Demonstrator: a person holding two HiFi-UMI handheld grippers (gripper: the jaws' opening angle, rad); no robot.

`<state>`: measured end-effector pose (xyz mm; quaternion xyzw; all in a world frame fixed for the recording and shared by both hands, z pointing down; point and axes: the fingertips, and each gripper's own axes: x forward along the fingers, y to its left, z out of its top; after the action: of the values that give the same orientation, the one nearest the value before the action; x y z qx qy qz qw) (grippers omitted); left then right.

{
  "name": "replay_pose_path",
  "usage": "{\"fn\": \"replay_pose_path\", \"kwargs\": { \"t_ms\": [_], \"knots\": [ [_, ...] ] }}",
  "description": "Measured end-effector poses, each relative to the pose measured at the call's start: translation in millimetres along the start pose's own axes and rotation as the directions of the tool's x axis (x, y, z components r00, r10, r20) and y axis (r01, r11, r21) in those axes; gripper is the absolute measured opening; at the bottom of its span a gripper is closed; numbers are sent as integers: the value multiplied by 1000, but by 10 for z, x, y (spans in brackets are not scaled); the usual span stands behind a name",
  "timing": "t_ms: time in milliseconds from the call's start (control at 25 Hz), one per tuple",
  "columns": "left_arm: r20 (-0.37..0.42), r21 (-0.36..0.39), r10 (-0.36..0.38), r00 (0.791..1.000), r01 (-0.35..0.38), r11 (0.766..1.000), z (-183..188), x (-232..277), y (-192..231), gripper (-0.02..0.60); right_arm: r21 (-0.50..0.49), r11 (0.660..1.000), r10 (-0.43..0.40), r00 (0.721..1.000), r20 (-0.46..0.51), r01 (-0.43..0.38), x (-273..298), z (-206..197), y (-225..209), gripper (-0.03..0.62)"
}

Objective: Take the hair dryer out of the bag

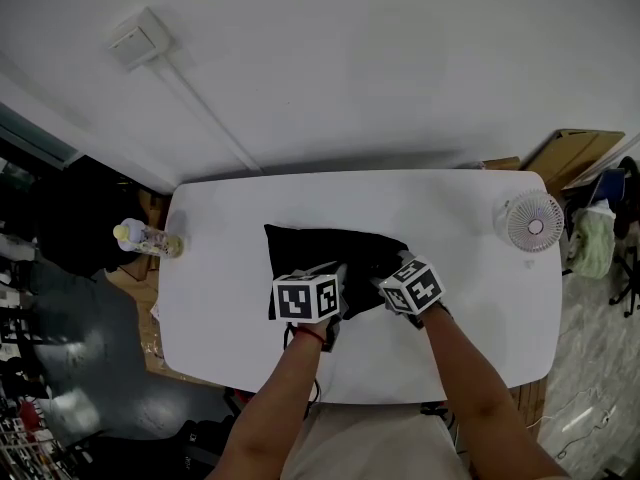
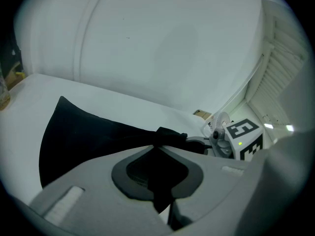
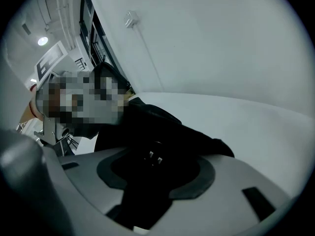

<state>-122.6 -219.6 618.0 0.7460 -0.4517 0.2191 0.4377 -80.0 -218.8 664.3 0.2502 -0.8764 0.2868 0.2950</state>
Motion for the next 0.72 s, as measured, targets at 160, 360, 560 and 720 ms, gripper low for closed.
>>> {"fn": "replay_pose_path", "kwargs": {
  "t_ms": [160,360,560,720],
  "knots": [
    [9,3,-5,1000,5,1000,-11,-17,23,20,16,998,57,998,-17,-57,17,-15,5,187],
    [72,24,-51,996,50,998,0,-139,-3,90,21,998,63,998,-30,-62,2,-39,21,160],
    [90,120,-19,996,8,993,-52,-367,72,140,-8,1000,30,999,-43,-30,0,-55,22,156],
    [172,134,97,980,-120,984,61,-688,409,140,-7,1000,19,999,-45,-19,-3,-64,28,155]
  ]
}}
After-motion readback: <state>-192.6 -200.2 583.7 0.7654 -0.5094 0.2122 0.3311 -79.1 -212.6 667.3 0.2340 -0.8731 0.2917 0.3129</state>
